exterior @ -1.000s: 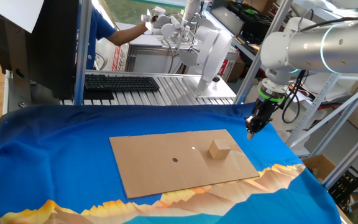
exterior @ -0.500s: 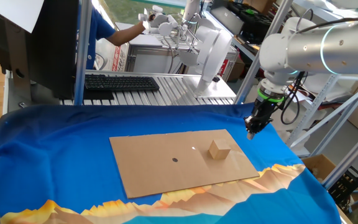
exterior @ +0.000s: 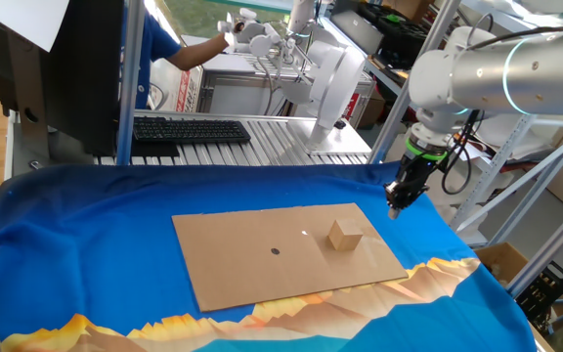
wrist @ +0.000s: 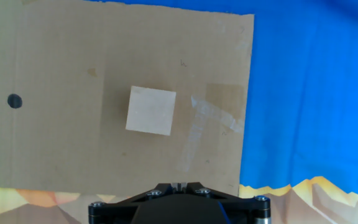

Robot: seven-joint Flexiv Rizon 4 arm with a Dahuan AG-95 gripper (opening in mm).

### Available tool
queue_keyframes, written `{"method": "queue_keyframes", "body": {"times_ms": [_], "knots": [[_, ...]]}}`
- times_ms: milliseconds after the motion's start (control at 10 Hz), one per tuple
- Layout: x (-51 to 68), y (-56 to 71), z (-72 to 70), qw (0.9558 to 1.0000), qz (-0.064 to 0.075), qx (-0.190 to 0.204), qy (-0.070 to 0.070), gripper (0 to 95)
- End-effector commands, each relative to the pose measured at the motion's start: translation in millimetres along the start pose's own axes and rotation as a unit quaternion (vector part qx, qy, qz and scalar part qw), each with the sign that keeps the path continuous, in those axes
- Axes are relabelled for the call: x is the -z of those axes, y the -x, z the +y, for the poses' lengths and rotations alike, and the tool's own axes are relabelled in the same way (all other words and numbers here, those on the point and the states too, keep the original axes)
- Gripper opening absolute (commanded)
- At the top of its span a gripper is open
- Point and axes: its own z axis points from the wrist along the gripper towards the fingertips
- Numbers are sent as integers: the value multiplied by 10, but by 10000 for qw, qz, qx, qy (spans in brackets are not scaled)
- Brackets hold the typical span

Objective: Use the gripper to push the small block from left to right

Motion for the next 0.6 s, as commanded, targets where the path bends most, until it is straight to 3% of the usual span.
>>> {"method": "queue_keyframes", "body": {"times_ms": [100, 200, 300, 400, 600], "knots": [[0, -15, 2, 9987, -274, -416, -107, 0], [0, -15, 2, 9980, -235, -573, -125, 0], [0, -15, 2, 9968, -319, -708, -206, 0], [0, -15, 2, 9982, -196, -534, -185, 0], [0, -15, 2, 9989, -213, -365, -214, 0]]}}
